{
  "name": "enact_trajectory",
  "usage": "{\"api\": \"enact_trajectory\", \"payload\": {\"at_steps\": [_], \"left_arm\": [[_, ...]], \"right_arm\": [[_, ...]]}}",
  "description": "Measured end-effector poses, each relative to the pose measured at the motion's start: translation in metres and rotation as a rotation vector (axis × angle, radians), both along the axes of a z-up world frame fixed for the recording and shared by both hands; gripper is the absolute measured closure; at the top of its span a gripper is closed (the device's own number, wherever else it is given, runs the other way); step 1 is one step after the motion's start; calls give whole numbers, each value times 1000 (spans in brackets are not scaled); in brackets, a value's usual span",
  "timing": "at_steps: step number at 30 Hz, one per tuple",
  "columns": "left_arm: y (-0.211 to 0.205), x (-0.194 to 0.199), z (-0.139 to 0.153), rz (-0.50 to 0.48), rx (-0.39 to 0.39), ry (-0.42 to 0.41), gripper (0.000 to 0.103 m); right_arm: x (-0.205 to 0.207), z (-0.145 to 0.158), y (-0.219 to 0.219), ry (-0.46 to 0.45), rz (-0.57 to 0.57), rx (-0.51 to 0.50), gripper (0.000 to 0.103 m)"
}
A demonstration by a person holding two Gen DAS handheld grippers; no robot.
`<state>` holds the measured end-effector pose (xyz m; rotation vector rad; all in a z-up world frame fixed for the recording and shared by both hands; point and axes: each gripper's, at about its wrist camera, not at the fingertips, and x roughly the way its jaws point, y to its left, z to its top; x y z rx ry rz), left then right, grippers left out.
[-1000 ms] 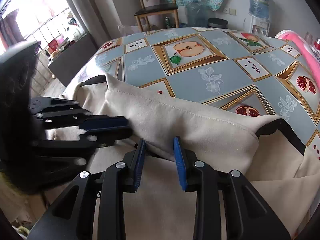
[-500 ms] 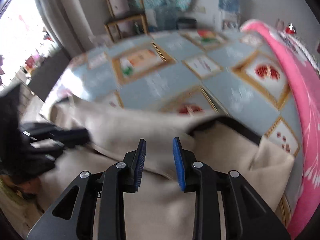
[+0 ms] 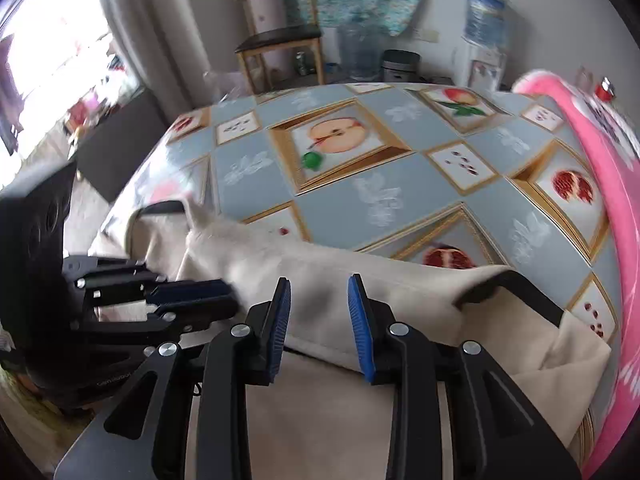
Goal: Fold large clothes
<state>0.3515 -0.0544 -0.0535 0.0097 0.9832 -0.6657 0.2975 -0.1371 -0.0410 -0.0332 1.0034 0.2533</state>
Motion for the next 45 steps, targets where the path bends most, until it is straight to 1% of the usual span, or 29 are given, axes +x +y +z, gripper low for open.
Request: {"api": "enact_trajectory", "payload": {"at_steps": [1, 2, 5, 6, 7, 9, 10, 12, 14, 15, 17, 19, 21, 22, 23, 24, 25, 26, 27, 29, 30, 32, 34, 36, 40, 42, 43, 44, 45], "left_arm": [[2, 0, 1, 10, -1, -1, 90], [5, 0, 2, 23, -12, 0, 90], [19, 1, 9, 60, -69, -7, 90], [24, 2, 10, 87, -75, -11, 90], [27, 4, 9, 107, -61, -6, 90], [29, 11, 0, 145, 0, 32, 91], [32, 11, 0, 149, -16, 31, 92], [32, 11, -2, 149, -18, 32, 92], [29, 10, -1, 145, 3, 20, 92], [28, 9, -1, 144, 9, 17, 92], [28, 9, -1, 144, 12, 17, 92], [29, 9, 1, 150, 22, 20, 91], [33, 3, 9, 167, 28, 9, 90], [35, 0, 15, 172, 23, 5, 86], [38, -6, 23, 176, 25, -4, 81], [42, -12, 29, 177, 30, -16, 78], [47, -22, 41, 179, 36, -36, 73], [53, -31, 51, 185, 38, -50, 64], [61, -42, 61, 193, 38, -61, 60], [77, -66, 78, 202, 25, -84, 42], [87, -81, 87, 205, 24, -102, 37], [108, -113, 97, 223, 38, -134, 23], [127, -141, 100, 241, 40, -145, 20], [146, -168, 95, 265, 37, -134, 20], [178, -222, 68, 338, 35, -89, 20], [187, -237, 56, 356, 16, -73, 20], [190, -244, 49, 362, -1, -55, 22], [192, -250, 44, 371, -10, -41, 28], [193, -254, 39, 375, -10, -32, 30]], "right_arm": [[2, -9, 4, 6, -2, -15, 73], [-1, -11, 4, -24, -1, -17, 73], [-1, -9, 2, -8, -8, -4, 73], [0, -9, 2, -6, -5, -11, 73], [-1, -7, 3, -4, -5, -21, 73], [-4, 0, 3, -16, -9, -15, 73], [-7, 6, 1, -34, -13, -11, 73], [-9, 5, 1, -41, -26, -34, 73], [-4, -8, 1, -13, -27, -48, 69], [-4, -11, 2, -27, -23, -51, 68], [-3, -8, 2, -12, -28, -58, 67], [-5, 3, -1, 4, -51, -38, 66], [-19, 23, -4, -27, -53, -22, 57], [-26, 31, -5, -43, -55, -21, 47], [-36, 40, -6, -60, -53, -17, 42], [-49, 52, -9, -77, -50, -9, 40], [-58, 59, -11, -87, -50, -4, 34], [-68, 65, -13, -92, -52, 1, 30], [-83, 72, -16, -95, -54, 10, 28], [-104, 79, -18, -100, -50, 25, 24], [-119, 81, -18, -99, -45, 33, 23], [-143, 82, -15, -99, -35, 49, 22], [-165, 76, -11, -86, -12, 85, 21], [-187, 63, -2, -52, 11, 120, 21], [-214, 33, 20, 3, 46, 119, 20], [-222, 20, 30, 34, 54, 120, 21], [-224, 11, 35, 59, 57, 129, 21], [-225, 6, 37, 71, 55, 130, 20], [-226, 2, 39, 83, 53, 131, 21]]}}
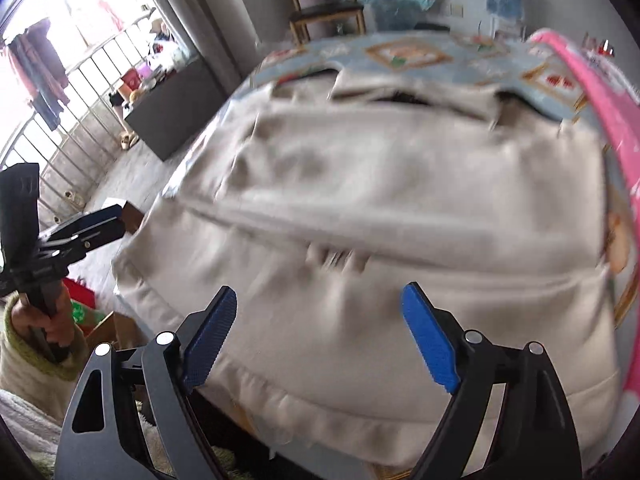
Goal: Fold large clothes
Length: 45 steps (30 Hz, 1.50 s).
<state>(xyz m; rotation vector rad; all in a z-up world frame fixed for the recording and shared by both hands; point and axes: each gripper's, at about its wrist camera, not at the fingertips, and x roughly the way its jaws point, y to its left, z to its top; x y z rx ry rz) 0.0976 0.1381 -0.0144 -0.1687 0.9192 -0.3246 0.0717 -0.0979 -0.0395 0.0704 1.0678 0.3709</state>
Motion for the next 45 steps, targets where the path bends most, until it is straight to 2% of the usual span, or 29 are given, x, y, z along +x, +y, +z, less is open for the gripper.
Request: {"api": "enact_trajectory", "payload": {"at_steps": [3, 5, 7, 11, 15, 17, 21, 22, 24, 25, 28, 32, 33, 36, 38, 42, 45], "left_arm": [[-2, -2, -11, 5, 8, 10, 39], [-3, 2, -18, 15, 28, 28, 51], [-2, 8, -26, 11, 24, 53, 58], [2, 21, -35, 13, 12, 87, 64], [6, 35, -36, -1, -37, 103, 64], [10, 39, -36, -20, -93, 106, 73], [19, 39, -32, -79, -239, 89, 74], [19, 41, -34, -93, -247, 104, 74], [18, 47, -42, -73, -195, 145, 74], [18, 50, -45, -71, -205, 156, 74], [19, 55, -43, -83, -270, 153, 74], [13, 47, -34, -203, -379, 113, 73], [10, 45, -34, -227, -381, 113, 72], [1, 46, -39, -215, -237, 129, 72], [-2, 48, -42, -198, -188, 137, 73], [-8, 50, -44, -191, -152, 105, 74], [-8, 43, -38, -244, -201, 69, 79]], "right_arm": [[1, -10, 3, 21, -1, -14, 21], [1, -15, 3, 34, -9, -20, 21], [3, -18, 2, 42, -16, -21, 21], [5, -22, -2, 49, -33, -7, 20], [7, -23, -2, 43, -41, -1, 20], [8, -23, -1, 41, -43, 0, 20], [8, -23, -3, 42, -45, 9, 21], [8, -23, -3, 41, -45, 11, 21], [9, -23, -3, 39, -45, 10, 20], [9, -23, -3, 38, -45, 9, 20], [8, -24, -3, 35, -46, 8, 21], [8, -24, -3, 32, -50, 13, 20], [8, -24, -3, 32, -49, 13, 20], [8, -24, -2, 28, -46, 9, 20], [7, -24, -2, 26, -47, 8, 20], [7, -25, -3, 25, -50, 11, 20], [7, -25, -3, 24, -47, 9, 20]]}}
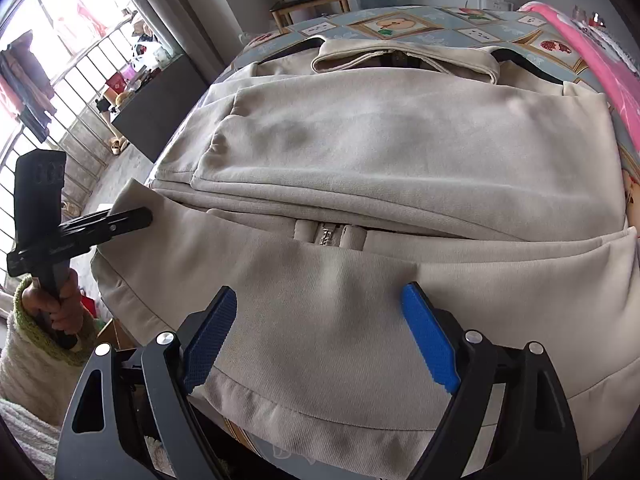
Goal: Fold large clothes
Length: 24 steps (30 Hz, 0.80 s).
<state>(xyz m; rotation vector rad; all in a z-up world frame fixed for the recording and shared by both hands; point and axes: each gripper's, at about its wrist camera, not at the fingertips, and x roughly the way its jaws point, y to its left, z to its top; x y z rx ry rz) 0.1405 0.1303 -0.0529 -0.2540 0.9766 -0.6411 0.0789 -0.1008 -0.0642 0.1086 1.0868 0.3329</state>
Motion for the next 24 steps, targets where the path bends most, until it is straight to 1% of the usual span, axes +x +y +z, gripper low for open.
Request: {"api": "enact_trajectory", "payload": {"at_steps": [1, 2, 3, 4, 5, 6, 9, 11, 14, 18, 19, 20, 22, 23, 24], "left_arm": [[-3, -5, 5, -20, 0, -30, 79], [-4, -7, 6, -21, 29, -40, 79], [-7, -6, 5, -14, 71, -39, 79], [-12, -4, 2, 5, 152, -26, 79], [-14, -3, 0, 19, 199, -19, 79], [-15, -2, 1, 30, 211, -24, 79], [-17, -2, 2, 71, 230, 3, 80], [-22, -3, 3, 91, 272, -5, 81], [-32, -11, 5, 104, 344, -35, 84], [-42, -18, 9, 118, 417, -60, 84], [-43, -18, 9, 122, 431, -63, 84], [-44, -19, 9, 126, 440, -65, 84], [-45, -19, 9, 137, 441, -63, 84], [-44, -19, 9, 145, 436, -58, 84], [-44, -19, 9, 151, 432, -55, 84]], "right_arm": [[0, 0, 0, -1, 2, -1, 20], [0, 0, 1, -3, 4, -4, 20], [0, 0, 1, -5, 6, -7, 20], [0, 0, 1, -8, 7, -9, 20], [0, 0, 1, -9, 8, -10, 20], [0, 0, 1, -11, 9, -11, 20], [-3, 1, -5, -14, -4, 12, 21], [-7, 2, -14, -14, -26, 29, 21], [-18, 7, -40, -28, -82, 48, 21], [-39, 18, -98, -71, -224, 71, 31], [-46, 22, -122, -87, -285, 86, 36], [-49, 23, -137, -95, -325, 97, 38], [-52, 25, -169, -102, -401, 116, 47], [-51, 25, -184, -102, -439, 119, 50], [-49, 25, -193, -101, -458, 121, 54]]}}
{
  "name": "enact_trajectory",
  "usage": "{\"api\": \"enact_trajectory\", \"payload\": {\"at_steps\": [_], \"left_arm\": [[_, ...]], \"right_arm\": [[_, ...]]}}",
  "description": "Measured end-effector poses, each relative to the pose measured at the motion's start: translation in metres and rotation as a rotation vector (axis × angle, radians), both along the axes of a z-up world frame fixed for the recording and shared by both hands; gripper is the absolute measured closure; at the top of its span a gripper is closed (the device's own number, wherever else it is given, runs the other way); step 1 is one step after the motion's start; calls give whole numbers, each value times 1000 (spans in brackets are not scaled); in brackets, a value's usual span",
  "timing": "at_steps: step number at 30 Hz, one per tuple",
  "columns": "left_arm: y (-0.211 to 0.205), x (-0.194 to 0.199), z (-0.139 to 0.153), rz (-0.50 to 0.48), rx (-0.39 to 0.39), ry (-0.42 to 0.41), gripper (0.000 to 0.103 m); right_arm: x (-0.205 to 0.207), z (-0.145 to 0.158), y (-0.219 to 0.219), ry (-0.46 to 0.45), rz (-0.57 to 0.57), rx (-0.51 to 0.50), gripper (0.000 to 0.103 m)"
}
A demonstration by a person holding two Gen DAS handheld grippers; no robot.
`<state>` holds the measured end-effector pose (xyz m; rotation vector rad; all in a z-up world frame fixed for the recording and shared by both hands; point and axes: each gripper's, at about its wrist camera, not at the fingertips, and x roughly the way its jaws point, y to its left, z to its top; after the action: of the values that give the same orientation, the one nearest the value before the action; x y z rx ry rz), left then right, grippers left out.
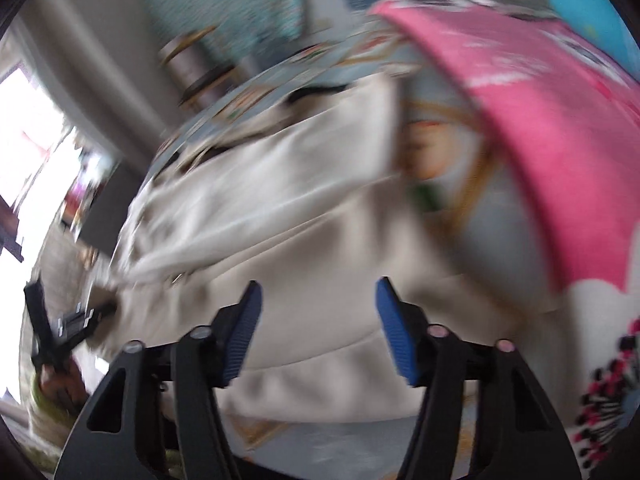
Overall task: Fold large clothes
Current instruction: 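Grasp the jacket hem edge with the left gripper while the right gripper grasps beside it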
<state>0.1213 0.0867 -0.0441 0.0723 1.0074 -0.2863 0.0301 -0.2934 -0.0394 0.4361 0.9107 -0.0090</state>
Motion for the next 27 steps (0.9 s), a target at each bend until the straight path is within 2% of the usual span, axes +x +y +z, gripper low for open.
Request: {"api": "enact_trajectory", "payload": {"at_steps": [2, 7, 11, 20, 23, 27], "left_arm": [[1, 1, 0, 17, -6, 5, 84], [-3, 2, 0, 44, 17, 0, 84], [-5, 1, 0, 68, 26, -1, 84], [-8, 3, 1, 89, 45, 7, 84], [-10, 3, 1, 86, 57, 7, 84], [-11, 3, 1, 87, 64, 5, 84]], "right_arm": [[9, -2, -18, -12, -6, 31, 61], [43, -12, -29, -9, 60, 62, 67], [60, -20, -33, 11, 121, 61, 68], [43, -25, -32, 60, 265, 75, 68], [56, -24, -33, 58, 283, 74, 68], [73, -30, -37, 66, 314, 124, 68]]}}
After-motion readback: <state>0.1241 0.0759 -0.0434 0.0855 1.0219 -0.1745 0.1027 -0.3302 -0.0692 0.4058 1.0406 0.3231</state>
